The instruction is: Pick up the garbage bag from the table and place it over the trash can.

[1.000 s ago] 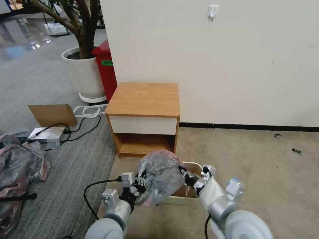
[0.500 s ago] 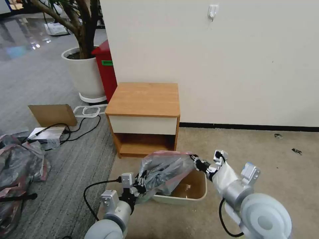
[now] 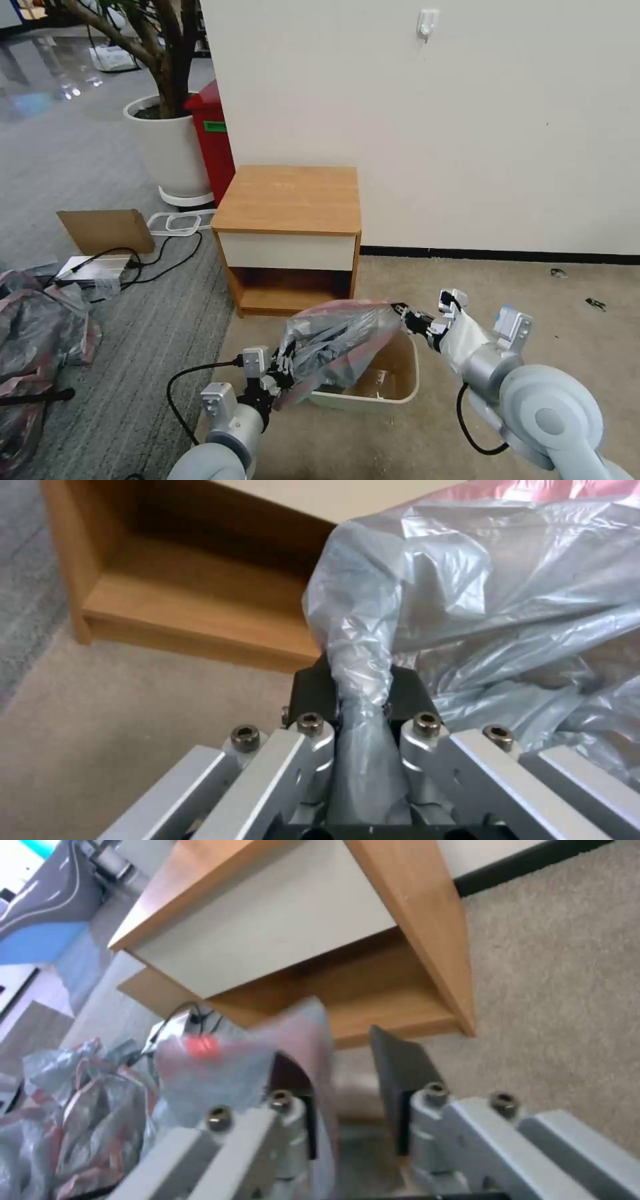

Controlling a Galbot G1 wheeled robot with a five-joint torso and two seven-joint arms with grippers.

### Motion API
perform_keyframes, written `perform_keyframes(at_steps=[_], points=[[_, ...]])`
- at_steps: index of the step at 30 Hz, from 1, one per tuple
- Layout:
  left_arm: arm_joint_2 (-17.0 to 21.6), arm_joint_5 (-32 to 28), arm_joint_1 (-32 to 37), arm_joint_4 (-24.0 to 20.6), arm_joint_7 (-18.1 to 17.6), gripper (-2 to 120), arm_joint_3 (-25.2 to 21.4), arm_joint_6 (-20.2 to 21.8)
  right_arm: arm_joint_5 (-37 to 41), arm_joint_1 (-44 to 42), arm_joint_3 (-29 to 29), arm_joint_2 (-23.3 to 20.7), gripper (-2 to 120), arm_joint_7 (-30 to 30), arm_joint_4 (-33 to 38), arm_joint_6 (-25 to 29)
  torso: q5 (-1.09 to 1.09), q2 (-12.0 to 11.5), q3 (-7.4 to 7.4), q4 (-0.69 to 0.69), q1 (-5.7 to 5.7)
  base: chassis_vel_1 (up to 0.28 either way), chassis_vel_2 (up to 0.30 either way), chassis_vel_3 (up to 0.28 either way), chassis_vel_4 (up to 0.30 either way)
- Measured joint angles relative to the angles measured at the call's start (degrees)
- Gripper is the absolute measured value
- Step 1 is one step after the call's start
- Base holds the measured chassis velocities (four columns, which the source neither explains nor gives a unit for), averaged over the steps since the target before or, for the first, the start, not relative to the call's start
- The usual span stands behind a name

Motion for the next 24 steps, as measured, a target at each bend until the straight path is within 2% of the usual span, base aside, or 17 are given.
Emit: perform_keyframes(at_steps=[2, 5, 8, 10, 12, 14, 15, 16, 18, 20, 22, 24], points=[[0.0, -0.35, -0.24, 0.0, -0.19, 8, -0.29, 0.01, 0.25, -0.1, -0.05, -0.14, 27, 0.31, 0.47, -0.02, 0.0, 0.0, 0.0, 0.0, 0.0, 0.0, 0.0, 0.0, 0.0], [0.0, -2.41, -1.74, -0.09, -1.47, 8, -2.69, 0.21, 4.52, -0.41, -0.26, -0.86, 41, 3.76, 3.9, -0.47, -0.01, 0.0, 0.0, 0.0, 0.0, 0.0, 0.0, 0.0, 0.0], [0.26, -3.22, -2.38, -0.34, -2.07, 8, -4.23, 0.3, 5.87, -0.65, -0.48, -1.08, 48, 4.7, 5.21, -0.57, -0.01, 0.0, 0.0, 0.0, 0.0, 0.0, 0.0, 0.0, 0.0], [0.98, -3.44, -2.8, -0.63, -2.48, 8, -6.92, 0.23, 7.02, -1.09, -1.14, -1.21, 60, 4.32, 6.89, 0.62, -0.02, 0.0, 0.0, 0.0, 0.0, 0.0, 0.0, 0.0, 0.0], [1.05, -3.39, -2.8, -0.68, -2.51, 8, -7.23, 0.17, 7.32, -1.1, -1.3, -1.21, 62, 4.22, 6.98, 0.85, -0.01, 0.0, 0.0, 0.0, 0.0, 0.0, 0.0, 0.0, 0.0], [1.58, -0.71, -2.41, -0.77, -2.55, 8, -8.81, -1.68, 8.61, -0.64, -3.84, -1.07, 74, 3.3, 7.16, 1.93, -0.01, 0.0, 0.0, 0.0, 0.0, 0.0, 0.0, 0.0, 0.0], [1.58, -0.71, -2.41, -0.77, -2.55, 8, -8.81, -1.68, 8.61, -0.64, -3.84, -1.07, 74, 3.3, 7.16, 1.93, -0.01, 0.0, 0.0, 0.0, 0.0, 0.0, 0.0, 0.0, 0.0], [1.82, 0.79, -2.18, -0.78, -2.39, 8, -9.11, -2.76, 8.32, -0.35, -5.22, -0.88, 79, 2.79, 7.17, 2.47, -0.01, 0.0, 0.0, 0.0, 0.0, 0.0, 0.0, 0.0, 0.0], [2.26, 4.74, -1.69, -1.03, -1.94, 8, -9.51, -5.57, 6.59, 0.58, -9.82, 0.11, 89, 2.02, 7.09, 4.06, -0.01, 0.0, 0.0, 0.01, 0.0, 0.0, 0.0, 0.0, 0.0], [2.31, 5.57, -1.58, -1.09, -1.87, 8, -9.53, -6.28, 6.07, 0.79, -10.97, 0.48, 91, 1.98, 6.82, 4.55, -0.02, 0.0, 0.0, 0.01, 0.0, 0.0, 0.0, 0.0, 0.0], [2.31, 9.78, -1.24, -1.08, -1.19, 8, -9.56, -9.39, 4.25, 1.66, -15.81, 2.87, 99, 2.0, 4.76, 7.27, 0.0, 0.0, 0.0, 0.0, 0.0, 0.0, 0.0, 0.0, 0.0], [2.19, 11.52, -1.09, -0.8, -0.9, 8, -9.55, -10.56, 3.12, 2.09, -17.55, 4.13, 100, 1.93, 3.72, 8.06, 0.0, 0.0, 0.0, 0.0, 0.0, 0.0, 0.0, 0.0, 0.0]])
